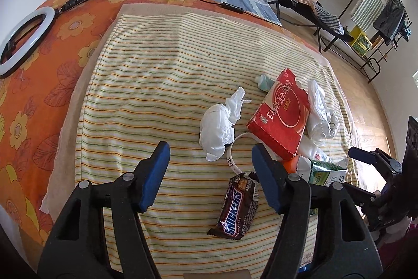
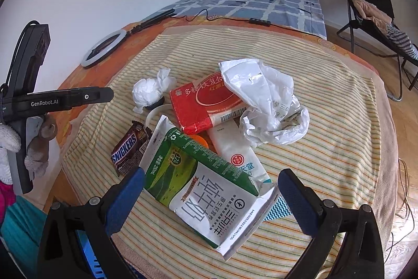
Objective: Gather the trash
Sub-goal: 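Reach the left tool to the white tissue while the right tool reaches the milk carton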
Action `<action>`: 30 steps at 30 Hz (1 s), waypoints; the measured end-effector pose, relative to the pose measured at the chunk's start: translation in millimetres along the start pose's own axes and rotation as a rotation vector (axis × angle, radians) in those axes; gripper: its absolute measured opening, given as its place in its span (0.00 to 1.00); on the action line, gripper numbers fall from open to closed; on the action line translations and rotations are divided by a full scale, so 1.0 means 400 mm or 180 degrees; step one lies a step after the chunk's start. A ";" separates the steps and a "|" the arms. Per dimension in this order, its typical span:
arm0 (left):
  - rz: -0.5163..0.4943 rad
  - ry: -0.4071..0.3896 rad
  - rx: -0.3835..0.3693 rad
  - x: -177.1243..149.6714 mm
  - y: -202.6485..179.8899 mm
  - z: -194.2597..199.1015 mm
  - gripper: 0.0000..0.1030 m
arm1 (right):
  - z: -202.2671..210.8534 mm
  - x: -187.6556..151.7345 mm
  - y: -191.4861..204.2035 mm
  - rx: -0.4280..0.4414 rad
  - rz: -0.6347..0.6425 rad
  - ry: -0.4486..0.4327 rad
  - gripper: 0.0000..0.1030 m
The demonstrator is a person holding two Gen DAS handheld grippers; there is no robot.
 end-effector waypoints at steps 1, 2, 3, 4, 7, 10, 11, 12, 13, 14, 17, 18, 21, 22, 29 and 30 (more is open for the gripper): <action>0.0002 0.0028 -0.0018 0.004 -0.001 -0.014 0.59 | -0.011 0.007 -0.005 0.0022 -0.0057 0.0036 1.00; 0.0017 0.0051 -0.0046 0.008 -0.002 -0.026 0.56 | -0.023 0.015 -0.008 0.0062 -0.0108 0.0077 1.00; 0.0038 0.0067 -0.0072 0.011 -0.003 -0.038 0.55 | -0.033 0.021 -0.009 0.0101 -0.0152 0.0113 1.00; 0.0060 0.0079 -0.0086 0.013 0.000 -0.048 0.55 | -0.043 0.026 -0.009 0.0131 -0.0186 0.0144 1.00; 0.0096 0.0136 -0.0094 0.015 0.008 -0.077 0.45 | -0.063 0.030 -0.008 0.0171 -0.0219 0.0239 1.00; 0.0125 0.0168 -0.0083 0.011 0.017 -0.097 0.43 | -0.075 0.013 0.000 0.0213 -0.0179 0.0371 1.00; 0.0134 0.0165 -0.0065 0.010 0.020 -0.101 0.38 | -0.078 0.003 0.004 0.0230 -0.0156 0.0424 1.00; 0.0140 0.0172 -0.0064 0.008 0.021 -0.105 0.30 | -0.079 -0.010 0.006 0.0240 -0.0131 0.0477 1.00; 0.0146 0.0179 -0.0079 0.007 0.022 -0.108 0.28 | -0.080 -0.024 0.009 0.0253 -0.0116 0.0527 1.00; 0.0144 0.0176 -0.0093 0.007 0.022 -0.108 0.26 | -0.081 -0.038 0.011 0.0273 -0.0116 0.0580 1.00; 0.0090 0.0147 -0.0079 0.010 0.018 -0.105 0.19 | -0.075 -0.088 0.029 0.0314 -0.0054 0.0693 1.00; 0.0070 0.0151 -0.0075 0.010 0.016 -0.105 0.18 | -0.073 -0.102 0.035 0.0259 0.0023 0.0687 1.00; 0.0052 0.0143 -0.0085 0.010 0.012 -0.105 0.15 | -0.080 -0.127 0.049 -0.0075 0.0368 0.0582 1.00; 0.0050 0.0142 -0.0094 0.010 0.011 -0.104 0.15 | -0.085 -0.132 0.056 -0.0182 0.0494 0.0542 1.00; 0.0137 0.0078 -0.0169 0.018 0.021 -0.084 0.15 | -0.115 -0.140 0.094 -0.0524 0.0841 0.0359 1.00; 0.0146 0.0063 -0.0180 0.020 0.022 -0.078 0.15 | -0.116 -0.138 0.092 -0.0541 0.0814 0.0351 0.99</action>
Point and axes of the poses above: each gripper's, at about its wrist camera, not at the fingertips, and z roughly against the way its jaws point, y to its left, x to its top, the point moved 9 cm from there along -z, roughly the way its jaws point, and after that the axes turned 14 degrees about -z, right-handed, at the moved point
